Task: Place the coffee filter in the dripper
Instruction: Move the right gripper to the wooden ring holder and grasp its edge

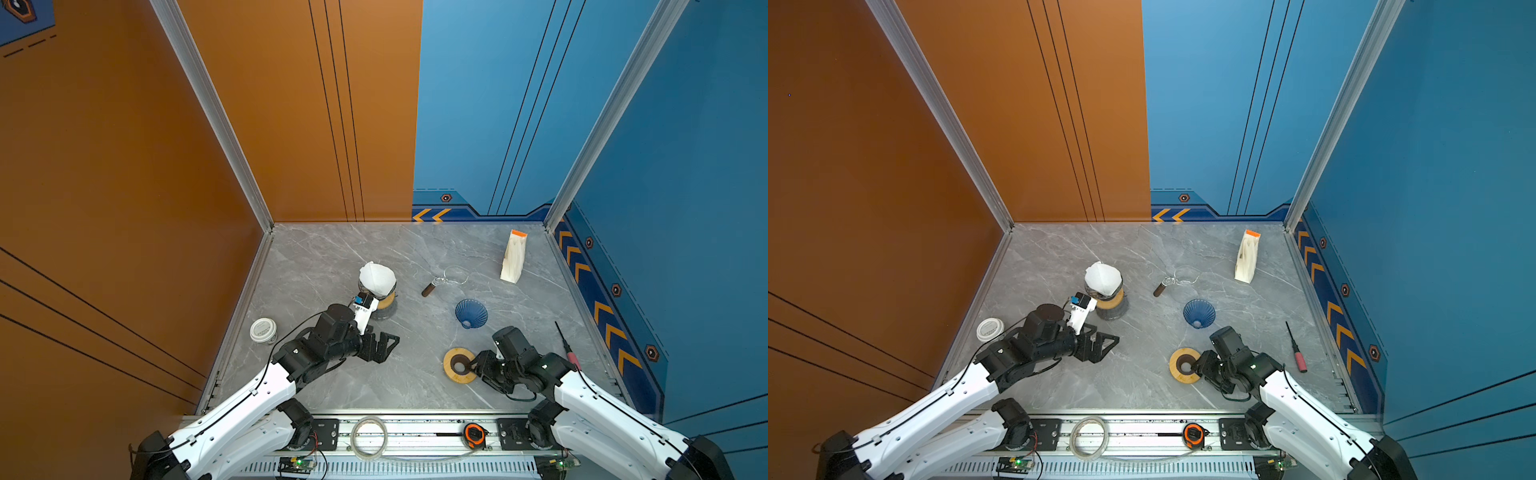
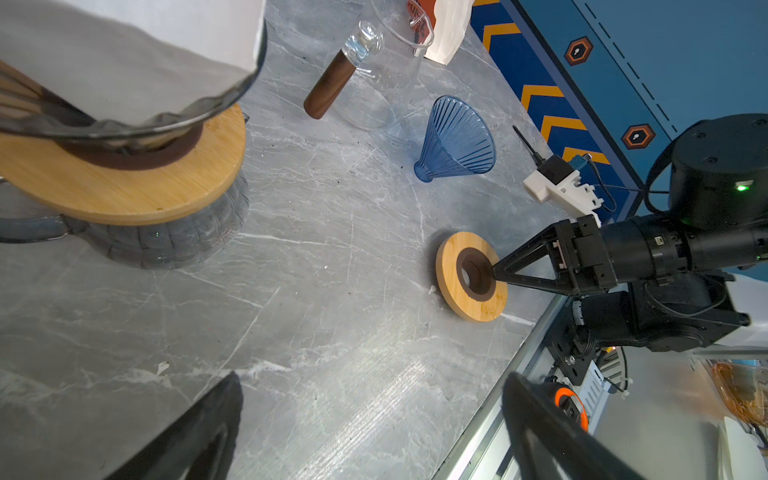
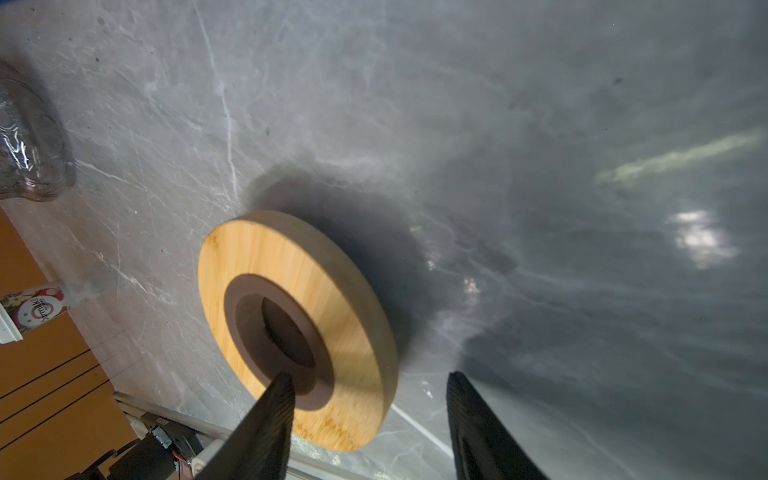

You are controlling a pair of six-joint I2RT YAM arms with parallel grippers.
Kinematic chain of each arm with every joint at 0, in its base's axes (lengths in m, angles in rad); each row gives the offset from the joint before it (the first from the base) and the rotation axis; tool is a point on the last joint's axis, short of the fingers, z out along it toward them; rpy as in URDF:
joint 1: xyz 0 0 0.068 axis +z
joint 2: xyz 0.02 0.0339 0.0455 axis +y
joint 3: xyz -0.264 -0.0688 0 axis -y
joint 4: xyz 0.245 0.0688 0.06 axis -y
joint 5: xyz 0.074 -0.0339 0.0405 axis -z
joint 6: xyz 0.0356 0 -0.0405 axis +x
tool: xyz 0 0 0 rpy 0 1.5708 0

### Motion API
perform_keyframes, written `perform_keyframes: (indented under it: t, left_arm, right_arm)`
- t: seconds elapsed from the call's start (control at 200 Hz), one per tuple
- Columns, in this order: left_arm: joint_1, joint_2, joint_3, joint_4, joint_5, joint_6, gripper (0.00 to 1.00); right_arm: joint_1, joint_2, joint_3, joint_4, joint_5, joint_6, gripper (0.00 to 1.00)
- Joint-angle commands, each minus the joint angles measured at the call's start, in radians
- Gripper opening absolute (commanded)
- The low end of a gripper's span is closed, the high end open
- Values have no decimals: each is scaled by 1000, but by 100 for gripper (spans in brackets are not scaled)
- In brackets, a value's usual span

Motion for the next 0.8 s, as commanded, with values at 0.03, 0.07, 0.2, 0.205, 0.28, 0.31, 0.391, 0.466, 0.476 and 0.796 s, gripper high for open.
perform_keyframes:
  t: [0.03,0.07,0.2,0.205,0.28,0.31,0.391,0.466,0.476,0.796]
  left_arm:
    - [-9,-4,-2,24,-10,-3,98]
    - [-8,-10,3,17,-21,3,98]
    - [-7,-26,21,-14,-44,21,98]
    - [-7,-26,22,-14,-45,22,98]
    - [-7,-27,27,-22,-45,22,98]
    - [-7,-28,28,-23,-48,22,98]
    - [-5,-23,33,-38,-63,28,98]
    - [-2,-17,45,-55,-70,42,98]
    - [-1,-17,48,-57,-70,43,98]
    - [10,16,72,-70,-62,56,98]
  right_arm:
    - [-7,-22,-34,79,-18,56,56]
    - [-7,-20,-39,88,-18,59,56]
    - [-10,-5,-56,137,-24,64,55]
    - [-10,-4,-56,138,-24,64,55]
    - [-14,17,-58,162,-28,61,53]
    - [-15,22,-58,172,-31,61,52]
    - [-16,46,-58,213,-38,62,50]
    - [-17,73,-45,232,-42,57,47]
    - [-17,78,-43,233,-42,56,47]
    - [-18,99,-3,226,-34,35,38]
